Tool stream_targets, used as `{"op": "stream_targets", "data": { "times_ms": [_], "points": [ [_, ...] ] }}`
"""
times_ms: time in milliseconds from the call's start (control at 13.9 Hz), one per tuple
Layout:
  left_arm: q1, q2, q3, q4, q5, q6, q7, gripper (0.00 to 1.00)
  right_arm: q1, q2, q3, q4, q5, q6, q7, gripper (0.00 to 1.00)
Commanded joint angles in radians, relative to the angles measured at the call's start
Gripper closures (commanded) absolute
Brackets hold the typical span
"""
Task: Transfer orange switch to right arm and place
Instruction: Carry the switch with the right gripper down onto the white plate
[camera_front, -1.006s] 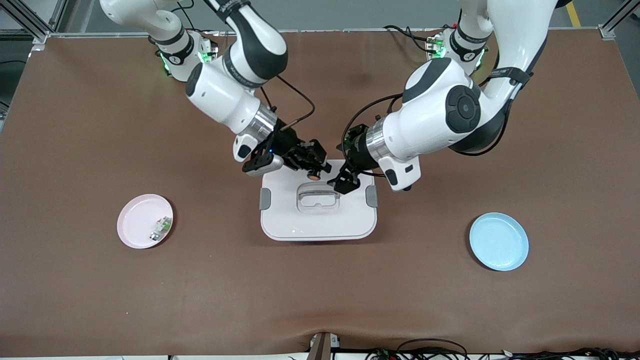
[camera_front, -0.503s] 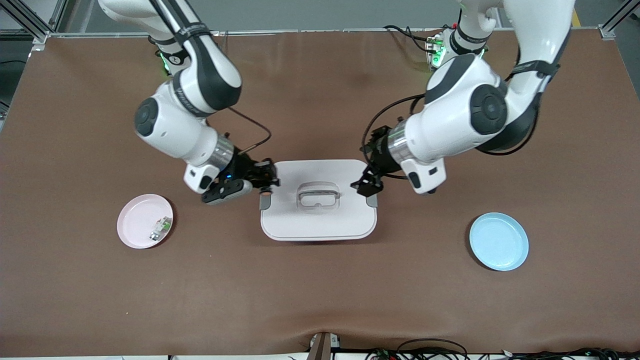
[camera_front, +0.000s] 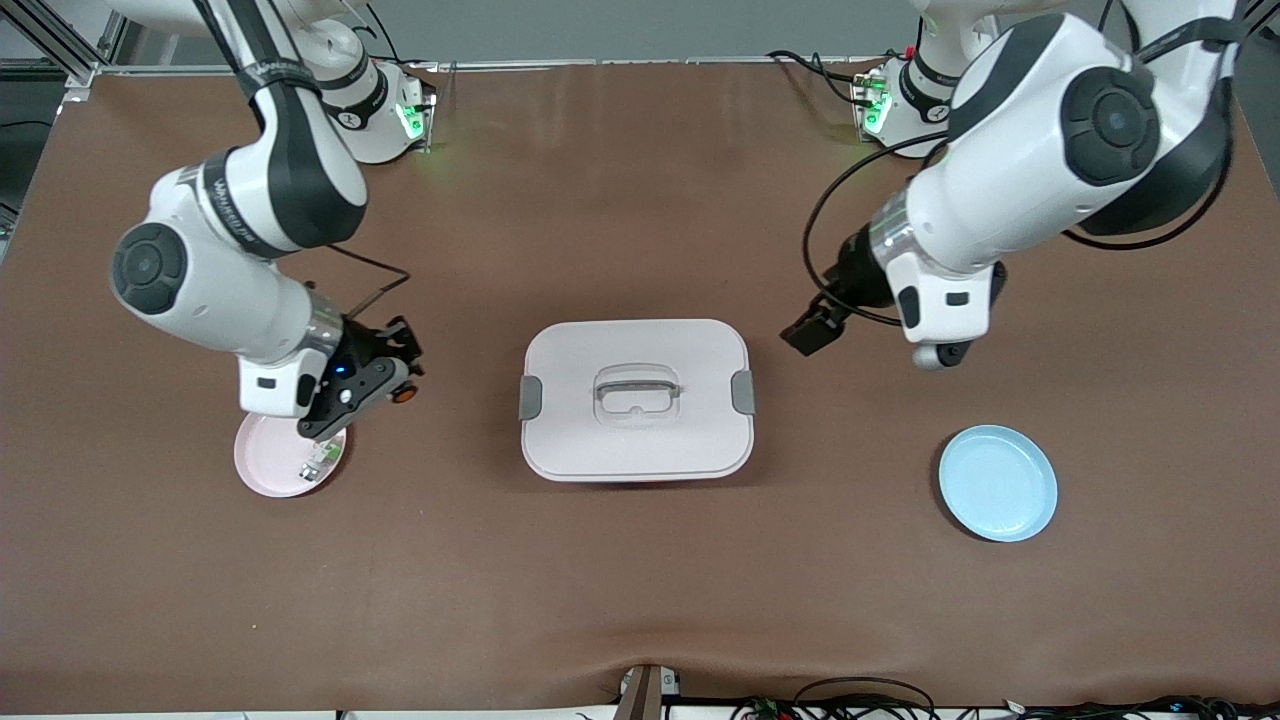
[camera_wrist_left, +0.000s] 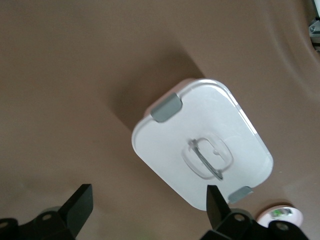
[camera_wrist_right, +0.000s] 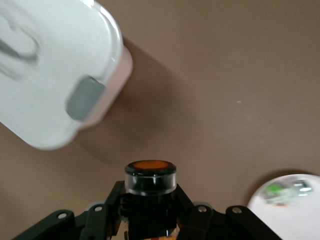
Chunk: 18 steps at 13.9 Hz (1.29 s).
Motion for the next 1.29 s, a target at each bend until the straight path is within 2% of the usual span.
{"op": "stream_targets", "data": {
  "times_ms": [0,288,431,647,791,1078,1222],
  "points": [
    [0.021,-0.030,-0.003,-0.020,0.100,-0.081,0.178,0.00,-0.079,-0.008,0.017,0.001,-0.080,-0.016,-0.217,1.00],
    [0.035,-0.031,0.003,-0.020,0.199,-0.181,0.412,0.00,-0.171,0.003,0.017,-0.004,-0.136,0.010,-0.523,1.00],
    [0.096,-0.036,0.002,-0.018,0.214,-0.222,0.582,0.00,-0.216,0.008,0.017,-0.045,-0.151,0.080,-0.656,1.00],
    [0.179,-0.059,0.002,-0.018,0.214,-0.241,0.768,0.00,-0.251,0.009,0.017,-0.123,-0.179,0.198,-0.742,1.00],
    [0.191,-0.068,0.006,-0.017,0.217,-0.244,0.787,0.00,-0.263,0.012,0.017,-0.180,-0.188,0.279,-0.788,1.00],
    [0.208,-0.068,0.002,-0.014,0.300,-0.244,0.788,0.00,-0.297,0.041,0.017,-0.300,-0.205,0.477,-0.845,1.00],
    [0.219,-0.071,0.002,-0.014,0.311,-0.244,0.806,0.00,-0.323,0.084,0.017,-0.318,-0.205,0.553,-0.891,1.00]
  ]
}}
